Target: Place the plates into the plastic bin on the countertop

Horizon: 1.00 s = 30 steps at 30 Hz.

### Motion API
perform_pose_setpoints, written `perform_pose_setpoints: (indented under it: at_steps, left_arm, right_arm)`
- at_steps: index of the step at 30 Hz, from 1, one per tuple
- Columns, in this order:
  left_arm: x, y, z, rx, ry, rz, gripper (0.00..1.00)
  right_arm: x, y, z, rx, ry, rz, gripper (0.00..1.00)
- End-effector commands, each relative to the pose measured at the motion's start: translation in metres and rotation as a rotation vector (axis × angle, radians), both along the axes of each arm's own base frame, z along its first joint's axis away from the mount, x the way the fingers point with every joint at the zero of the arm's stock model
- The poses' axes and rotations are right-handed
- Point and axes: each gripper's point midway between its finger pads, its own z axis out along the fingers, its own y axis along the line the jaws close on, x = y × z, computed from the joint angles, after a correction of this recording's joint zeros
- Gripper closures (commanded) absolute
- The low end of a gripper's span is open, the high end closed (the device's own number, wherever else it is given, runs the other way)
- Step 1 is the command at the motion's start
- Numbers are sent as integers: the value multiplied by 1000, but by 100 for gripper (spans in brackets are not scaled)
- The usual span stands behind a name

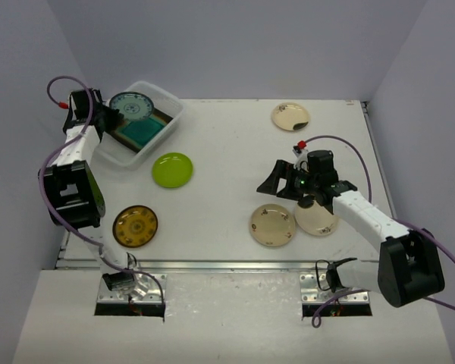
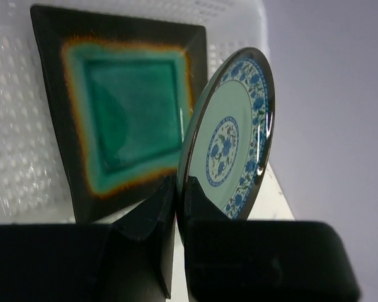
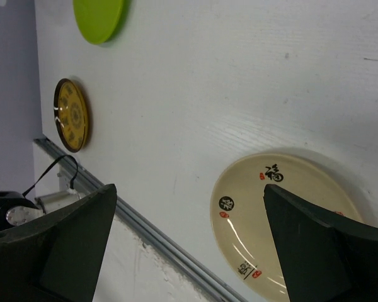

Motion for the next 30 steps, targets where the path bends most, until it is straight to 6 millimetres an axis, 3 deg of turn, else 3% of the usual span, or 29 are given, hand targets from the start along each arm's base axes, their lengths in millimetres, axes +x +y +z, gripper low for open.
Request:
perform_pose_setpoints:
  at_steps: [1, 2, 9, 11, 15, 16, 17, 19, 21, 22, 24, 26, 28, 30]
  left_arm:
    - [29, 19, -14, 12, 66, 22, 100]
    - [34, 22, -27, 14, 95, 22, 100]
    - [47, 20, -60, 2, 156, -31, 87]
    - [43, 19, -70, -5, 176, -29, 57]
    - [39, 18, -72, -2, 188, -37, 21]
    - [39, 18, -71, -3, 191, -40, 6]
    - [38, 18, -67, -4, 195, -42, 0]
    - [35, 16, -58, -8, 192, -55, 0]
    - [29, 13, -43, 4, 191, -79, 0]
    - [25, 11, -39, 5, 194, -87, 0]
    - [17, 4, -26, 0, 175, -116, 0]
    - [2, -5, -24, -31, 182, -151, 0]
    - [-19, -23, -11, -56, 141, -210, 0]
    - [-45, -43, 19, -45, 19, -267, 0]
  right_arm:
    - [4, -13, -1, -40, -20, -74, 1]
    - [5, -14, -1, -40, -19, -78, 1]
    - [3, 12, 3, 97, 33, 26, 1]
    - [8, 23, 10, 151, 24, 67, 1]
    - [8, 60, 17, 167, 6, 185, 1]
    - [8, 70, 17, 146, -6, 209, 1]
    - [20, 80, 17, 102, -38, 214, 1]
    - [25, 105, 13, 56, -41, 251, 1]
    - [54, 129, 13, 67, -31, 220, 1]
    - [62, 137, -11, 56, 26, 214, 1]
    - [80, 157, -26, 73, 58, 214, 1]
    - [99, 174, -32, 91, 59, 203, 1]
    - [116, 190, -60, 74, 74, 185, 2]
    - [134, 206, -66, 95, 49, 189, 8]
